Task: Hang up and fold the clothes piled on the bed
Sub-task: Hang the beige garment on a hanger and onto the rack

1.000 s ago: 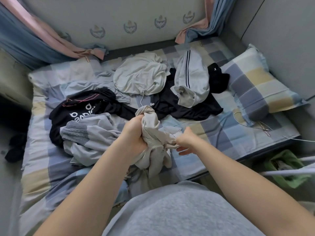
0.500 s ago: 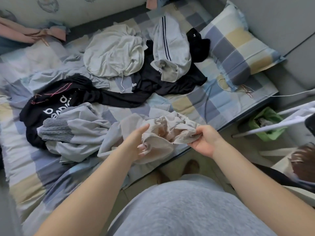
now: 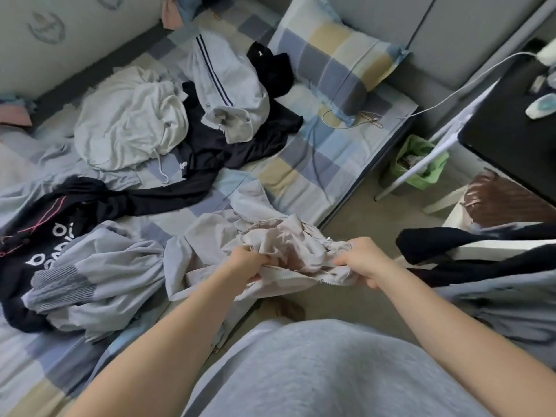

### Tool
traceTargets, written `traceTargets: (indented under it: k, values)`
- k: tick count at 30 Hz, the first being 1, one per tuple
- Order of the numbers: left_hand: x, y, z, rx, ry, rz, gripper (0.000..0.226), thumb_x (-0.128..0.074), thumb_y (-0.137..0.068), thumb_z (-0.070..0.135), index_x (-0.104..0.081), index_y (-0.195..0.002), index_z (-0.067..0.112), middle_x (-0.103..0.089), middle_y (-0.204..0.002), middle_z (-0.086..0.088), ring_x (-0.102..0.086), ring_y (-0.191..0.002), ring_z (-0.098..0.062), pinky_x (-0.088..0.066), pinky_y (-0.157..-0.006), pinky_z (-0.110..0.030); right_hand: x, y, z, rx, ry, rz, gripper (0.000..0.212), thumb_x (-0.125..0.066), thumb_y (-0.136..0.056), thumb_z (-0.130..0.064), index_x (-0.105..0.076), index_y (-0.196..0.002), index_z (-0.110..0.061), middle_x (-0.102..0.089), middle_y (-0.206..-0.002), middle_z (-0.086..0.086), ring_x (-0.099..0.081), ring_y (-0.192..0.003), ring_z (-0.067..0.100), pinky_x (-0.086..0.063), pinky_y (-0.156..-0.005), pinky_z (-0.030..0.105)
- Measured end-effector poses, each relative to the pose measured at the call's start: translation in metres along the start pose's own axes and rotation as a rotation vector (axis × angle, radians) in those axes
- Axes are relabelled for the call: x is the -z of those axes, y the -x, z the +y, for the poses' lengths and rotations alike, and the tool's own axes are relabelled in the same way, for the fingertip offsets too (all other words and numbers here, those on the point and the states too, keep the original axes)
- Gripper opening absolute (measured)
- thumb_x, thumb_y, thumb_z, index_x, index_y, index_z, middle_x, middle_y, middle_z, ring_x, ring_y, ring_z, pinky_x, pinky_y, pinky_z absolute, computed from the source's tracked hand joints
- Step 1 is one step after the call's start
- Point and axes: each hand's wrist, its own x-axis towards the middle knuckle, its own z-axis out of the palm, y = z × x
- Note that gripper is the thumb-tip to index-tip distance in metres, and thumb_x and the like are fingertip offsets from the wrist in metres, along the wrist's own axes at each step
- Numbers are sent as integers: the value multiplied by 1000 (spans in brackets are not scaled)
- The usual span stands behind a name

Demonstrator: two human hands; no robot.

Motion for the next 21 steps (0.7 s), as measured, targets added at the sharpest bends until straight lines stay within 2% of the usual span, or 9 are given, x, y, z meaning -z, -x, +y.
traceTargets:
  k: [3,5,8,10,13,14,17,19,21]
  values:
    - [-25,2,-19,-79,69,151,26,-60,-87,2,-64,-112,3,-69,-105,-24,-67,-99,-40,-57,-88,-50,12,3,48,-33,-46,128,20,-57,-84,3,-53,-73,-13,-51,-64,8,-49,-62,18,-34,-60,28]
    - [-43,9,-31,-56,159,180,24,-55,-94,5,-62,-117,4,-66,-100,-18,-65,-91,-33,-56,-79,-41,21,12,83,-43,-200,213,23,-55,-90,0,-54,-72,-14,-54,-62,6,-51,-55,19,-35,-53,23]
    - [-69,30,-47,55,363,57,19,-47,-100,10,-59,-114,8,-63,-95,-12,-62,-77,-25,-52,-67,-36,36,32,138,-68,-650,197,13,-50,-101,-4,-60,-97,-12,-64,-97,11,-64,-88,28,-51,-74,38]
    - [-95,49,-60,19,376,0,17,-48,-100,10,-62,-109,10,-69,-89,-9,-65,-77,-25,-58,-75,-43,50,49,176,-32,-936,178,14,-45,-104,-2,-58,-103,-8,-65,-106,13,-64,-96,29,-51,-74,43]
    - [-142,88,-96,-40,219,-68,23,-53,-100,19,-62,-121,13,-71,-108,-15,-68,-101,-34,-54,-96,-53,65,92,238,-10,-1245,185,23,-40,-107,-7,-60,-96,-5,-71,-89,11,-66,-93,28,-51,-75,43]
    - [-159,102,-112,-33,156,-91,23,-56,-100,24,-62,-120,15,-70,-110,-15,-68,-102,-34,-54,-95,-52,68,107,262,-7,-1331,186,27,-38,-107,-9,-62,-97,-5,-74,-88,12,-67,-93,28,-52,-77,43]
    - [-209,141,-154,-38,-140,-175,28,-60,-97,39,-64,-108,14,-72,-100,-12,-69,-94,-31,-58,-82,-43,80,160,334,-8,-1496,235,32,-35,-108,-12,-65,-113,-3,-74,-104,16,-71,-94,28,-59,-71,41]
    - [-245,160,-164,-116,-356,-220,37,-58,-96,49,-62,-109,14,-70,-102,-9,-68,-96,-29,-56,-82,-39,93,193,370,11,-1595,288,35,-33,-107,-12,-66,-111,0,-76,-101,17,-75,-86,28,-61,-66,37]
    - [-282,182,-166,-221,-579,-201,42,-53,-96,55,-59,-105,14,-68,-99,-8,-65,-92,-29,-53,-84,-38,103,222,399,33,-1645,338,37,-32,-107,-13,-65,-116,3,-75,-104,20,-74,-92,28,-61,-73,37]
